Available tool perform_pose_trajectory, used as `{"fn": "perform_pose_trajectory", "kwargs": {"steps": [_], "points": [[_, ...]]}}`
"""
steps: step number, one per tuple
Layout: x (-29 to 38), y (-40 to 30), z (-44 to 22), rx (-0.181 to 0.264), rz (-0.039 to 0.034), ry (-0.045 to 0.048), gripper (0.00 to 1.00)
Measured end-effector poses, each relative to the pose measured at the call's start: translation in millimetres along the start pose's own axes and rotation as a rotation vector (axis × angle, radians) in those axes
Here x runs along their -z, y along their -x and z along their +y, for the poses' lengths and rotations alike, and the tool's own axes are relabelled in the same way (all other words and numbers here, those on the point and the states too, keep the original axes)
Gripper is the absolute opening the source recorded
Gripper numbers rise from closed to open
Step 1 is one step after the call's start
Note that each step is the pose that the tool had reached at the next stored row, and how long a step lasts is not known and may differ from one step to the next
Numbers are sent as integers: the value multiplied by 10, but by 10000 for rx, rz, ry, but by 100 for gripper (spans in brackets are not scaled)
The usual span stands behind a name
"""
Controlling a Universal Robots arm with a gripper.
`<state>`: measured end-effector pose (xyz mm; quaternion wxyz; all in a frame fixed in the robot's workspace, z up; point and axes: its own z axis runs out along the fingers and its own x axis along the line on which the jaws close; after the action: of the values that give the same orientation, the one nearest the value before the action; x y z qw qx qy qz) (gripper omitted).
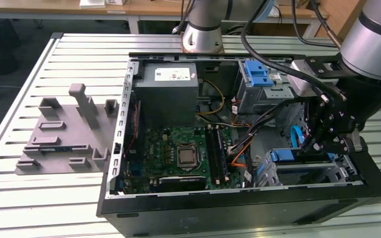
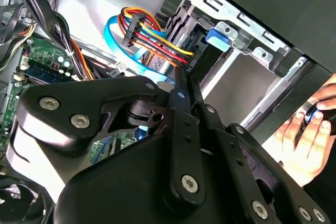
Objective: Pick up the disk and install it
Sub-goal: 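Insert the second disk wire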
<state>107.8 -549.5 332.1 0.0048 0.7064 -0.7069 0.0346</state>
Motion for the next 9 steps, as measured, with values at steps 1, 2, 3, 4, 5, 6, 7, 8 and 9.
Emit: {"fn": "perform_pose_trajectory", "kwargs": {"steps": [1,2,3,4,5,6,7,8,9], "points": [[0,0,0,0,-1,0,16],[-1,0,0,0,-3,0,17],[-1,0,0,0,-3,0,17],[-1,0,-1,0,-3,0,17],[1,0,-1,0,-2,0,23],[9,0,-1,0,-1,2,23],[19,-1,-1,0,-3,5,23],[31,-2,-2,0,-2,11,23],[42,-2,-2,1,-3,17,23]]}}
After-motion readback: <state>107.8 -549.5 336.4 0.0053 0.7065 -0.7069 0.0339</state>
